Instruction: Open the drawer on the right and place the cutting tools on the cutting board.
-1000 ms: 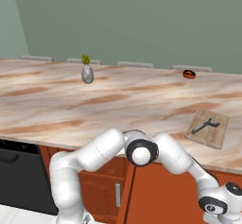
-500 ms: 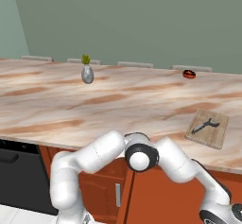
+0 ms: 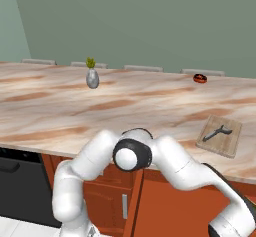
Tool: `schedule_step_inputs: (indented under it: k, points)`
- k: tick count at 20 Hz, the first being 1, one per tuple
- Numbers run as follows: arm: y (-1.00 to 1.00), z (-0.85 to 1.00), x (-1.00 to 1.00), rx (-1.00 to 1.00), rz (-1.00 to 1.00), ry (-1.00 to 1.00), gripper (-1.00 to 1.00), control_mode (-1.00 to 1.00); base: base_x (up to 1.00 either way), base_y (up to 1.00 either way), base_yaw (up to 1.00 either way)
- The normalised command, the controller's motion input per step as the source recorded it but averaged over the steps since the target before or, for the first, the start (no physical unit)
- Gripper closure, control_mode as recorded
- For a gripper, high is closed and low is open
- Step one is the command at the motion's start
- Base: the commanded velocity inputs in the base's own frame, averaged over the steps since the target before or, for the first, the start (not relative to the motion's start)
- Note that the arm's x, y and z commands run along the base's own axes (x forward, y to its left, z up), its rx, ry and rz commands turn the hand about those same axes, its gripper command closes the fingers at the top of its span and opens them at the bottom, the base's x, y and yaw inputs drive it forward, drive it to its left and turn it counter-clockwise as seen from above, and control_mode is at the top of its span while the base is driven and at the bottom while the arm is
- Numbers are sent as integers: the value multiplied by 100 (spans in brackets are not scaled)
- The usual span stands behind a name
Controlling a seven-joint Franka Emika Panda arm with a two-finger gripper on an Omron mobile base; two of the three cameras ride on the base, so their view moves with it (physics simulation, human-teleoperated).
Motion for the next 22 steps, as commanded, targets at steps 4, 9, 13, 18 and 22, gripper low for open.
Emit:
schedule_step_inputs:
  k: [4,9,13,18,22]
  points:
    - [64,100,28,0,-4,-30,100,-100,0,0,0]
    - [69,100,52,0,-6,-22,100,-100,0,0,0]
    - [67,100,88,0,-9,-8,100,-100,0,0,0]
    - [57,100,94,0,-11,-4,100,-100,0,0,0]
    - [47,100,100,0,-16,1,100,-100,0,0,0]
